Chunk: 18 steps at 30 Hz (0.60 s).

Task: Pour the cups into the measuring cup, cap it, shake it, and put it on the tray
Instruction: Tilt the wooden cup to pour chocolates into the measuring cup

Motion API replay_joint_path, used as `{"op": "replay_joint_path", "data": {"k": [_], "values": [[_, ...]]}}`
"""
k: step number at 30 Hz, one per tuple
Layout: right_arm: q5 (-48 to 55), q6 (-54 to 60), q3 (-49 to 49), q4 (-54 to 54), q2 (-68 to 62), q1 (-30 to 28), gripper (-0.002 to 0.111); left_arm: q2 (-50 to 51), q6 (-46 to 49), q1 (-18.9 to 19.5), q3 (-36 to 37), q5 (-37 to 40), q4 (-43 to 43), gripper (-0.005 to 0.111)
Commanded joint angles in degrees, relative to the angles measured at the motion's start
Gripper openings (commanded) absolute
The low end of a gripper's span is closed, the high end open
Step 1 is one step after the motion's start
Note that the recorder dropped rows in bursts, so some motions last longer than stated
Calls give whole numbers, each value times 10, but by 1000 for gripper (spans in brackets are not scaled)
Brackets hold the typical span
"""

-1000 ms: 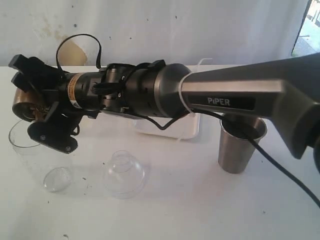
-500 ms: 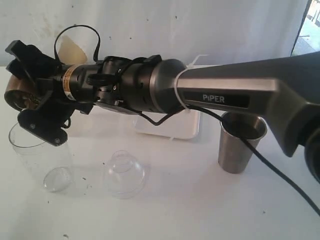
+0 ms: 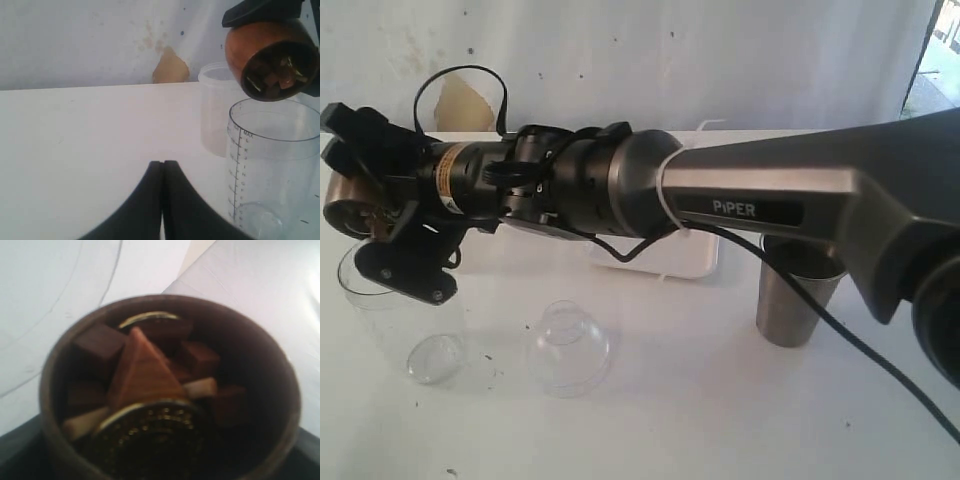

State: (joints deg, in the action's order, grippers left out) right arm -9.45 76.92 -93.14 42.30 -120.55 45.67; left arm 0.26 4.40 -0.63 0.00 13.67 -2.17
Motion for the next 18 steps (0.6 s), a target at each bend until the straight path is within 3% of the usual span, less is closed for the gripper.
{"op": "replay_joint_path", "data": {"k": [1, 18], "values": [[-10, 45, -5, -4, 4, -1, 0, -3, -2, -1, 0, -3, -2, 0], [-5, 96, -5, -4, 4, 1, 0, -3, -2, -1, 0, -3, -2, 0]]}}
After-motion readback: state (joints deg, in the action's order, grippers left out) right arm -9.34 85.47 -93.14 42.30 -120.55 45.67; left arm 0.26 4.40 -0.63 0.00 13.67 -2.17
